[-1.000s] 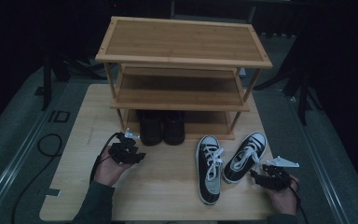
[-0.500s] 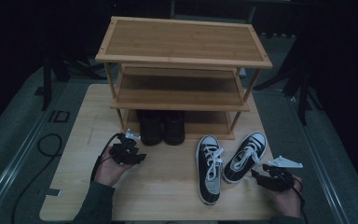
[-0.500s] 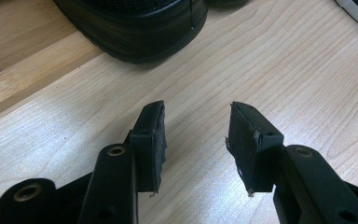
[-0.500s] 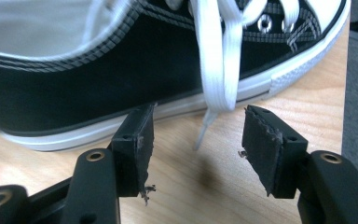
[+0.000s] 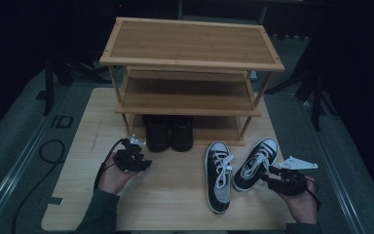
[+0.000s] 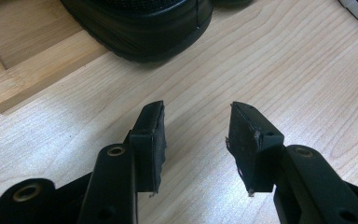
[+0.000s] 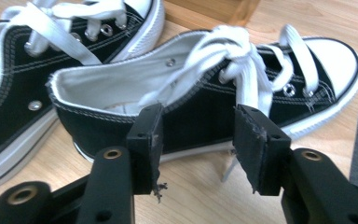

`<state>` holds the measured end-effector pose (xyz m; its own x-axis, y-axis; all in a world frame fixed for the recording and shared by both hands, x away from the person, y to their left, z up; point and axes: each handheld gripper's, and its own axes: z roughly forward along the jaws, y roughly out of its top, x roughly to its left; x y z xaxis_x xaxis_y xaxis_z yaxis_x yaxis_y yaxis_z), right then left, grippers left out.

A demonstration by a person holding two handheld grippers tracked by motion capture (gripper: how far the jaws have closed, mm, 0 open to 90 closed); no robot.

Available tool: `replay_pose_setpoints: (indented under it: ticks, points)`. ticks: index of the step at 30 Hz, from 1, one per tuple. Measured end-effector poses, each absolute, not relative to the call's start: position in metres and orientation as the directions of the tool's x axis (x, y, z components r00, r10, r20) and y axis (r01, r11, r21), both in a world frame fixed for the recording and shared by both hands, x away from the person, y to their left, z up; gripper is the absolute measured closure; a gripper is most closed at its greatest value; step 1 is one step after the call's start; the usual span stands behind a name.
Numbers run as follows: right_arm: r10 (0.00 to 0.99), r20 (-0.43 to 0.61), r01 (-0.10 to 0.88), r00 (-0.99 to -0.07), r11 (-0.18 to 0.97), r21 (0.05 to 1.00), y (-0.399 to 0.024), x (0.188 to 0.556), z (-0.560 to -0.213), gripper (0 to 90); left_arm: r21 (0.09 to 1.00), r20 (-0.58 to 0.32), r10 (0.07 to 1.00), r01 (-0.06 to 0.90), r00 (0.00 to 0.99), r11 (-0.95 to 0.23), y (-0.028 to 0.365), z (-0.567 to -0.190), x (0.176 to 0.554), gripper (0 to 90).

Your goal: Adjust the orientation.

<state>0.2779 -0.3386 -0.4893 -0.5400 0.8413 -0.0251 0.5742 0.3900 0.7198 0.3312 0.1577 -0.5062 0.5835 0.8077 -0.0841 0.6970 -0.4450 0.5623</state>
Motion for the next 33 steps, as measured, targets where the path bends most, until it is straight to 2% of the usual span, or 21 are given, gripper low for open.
replay_pose_setpoints:
  ticks: [10,15,33]
  points:
    - [0.805,-0.014,0.571,-0.594,0.433,0.698,-0.336,0.285,-0.477,56.3,0.564,-0.084,0.81,0.698,0.58,-0.441,0.159,-0.506,0.332,56.4]
    - [0.767,-0.008,0.558,-0.641,0.473,0.682,-0.327,0.29,-0.474,55.7,0.565,-0.08,0.811,0.697,0.579,-0.442,0.159,-0.506,0.331,56.3]
    - [0.703,0.003,0.525,-0.711,0.528,0.668,-0.309,0.295,-0.46,52.9,0.559,-0.073,0.814,0.699,0.577,-0.445,0.158,-0.507,0.331,56.0]
